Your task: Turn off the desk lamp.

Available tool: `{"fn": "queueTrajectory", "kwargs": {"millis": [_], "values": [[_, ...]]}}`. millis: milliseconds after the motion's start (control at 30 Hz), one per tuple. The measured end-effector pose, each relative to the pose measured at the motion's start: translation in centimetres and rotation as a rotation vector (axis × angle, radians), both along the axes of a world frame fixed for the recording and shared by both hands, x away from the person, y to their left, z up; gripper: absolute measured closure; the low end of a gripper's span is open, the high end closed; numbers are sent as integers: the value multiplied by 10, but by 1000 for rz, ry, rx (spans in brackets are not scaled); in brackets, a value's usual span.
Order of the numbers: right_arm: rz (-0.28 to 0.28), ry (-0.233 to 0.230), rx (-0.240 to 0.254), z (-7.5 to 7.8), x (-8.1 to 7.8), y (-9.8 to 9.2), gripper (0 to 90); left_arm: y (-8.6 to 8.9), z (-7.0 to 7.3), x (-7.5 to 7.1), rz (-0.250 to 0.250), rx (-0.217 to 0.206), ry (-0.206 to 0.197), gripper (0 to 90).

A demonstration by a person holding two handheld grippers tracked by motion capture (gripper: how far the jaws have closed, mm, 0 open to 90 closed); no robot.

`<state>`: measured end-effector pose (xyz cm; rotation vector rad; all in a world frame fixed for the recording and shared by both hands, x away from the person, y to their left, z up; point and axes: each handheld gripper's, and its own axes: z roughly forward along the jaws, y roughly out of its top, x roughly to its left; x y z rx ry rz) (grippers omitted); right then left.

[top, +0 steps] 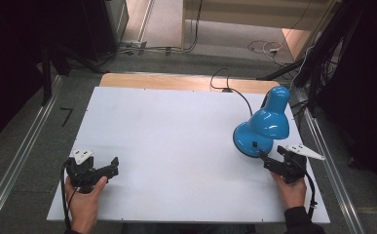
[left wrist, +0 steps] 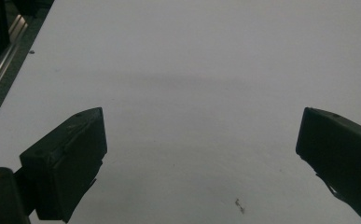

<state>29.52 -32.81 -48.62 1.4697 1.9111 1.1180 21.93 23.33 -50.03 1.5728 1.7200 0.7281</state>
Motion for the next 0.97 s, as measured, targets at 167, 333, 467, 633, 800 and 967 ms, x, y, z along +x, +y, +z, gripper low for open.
{"fn": "queueTrajectory", "kwargs": {"millis": [167,333,467,633,800,967], "values": [[-1,3,0,0,-2,-4,195,0,0,0,-1,-1,0,22],[-8,0,-6,0,-5,-8,191,1,0,0,1,-5,0,22],[-19,3,-4,1,-7,-14,188,0,0,0,2,-7,-1,22],[-29,5,-10,0,-12,-22,188,1,1,0,4,-8,-1,23],[-36,18,-7,-2,-16,-31,179,0,0,0,3,-7,-2,22],[-62,-36,-11,-13,-20,-35,148,-1,1,0,0,-7,-3,23]]}}
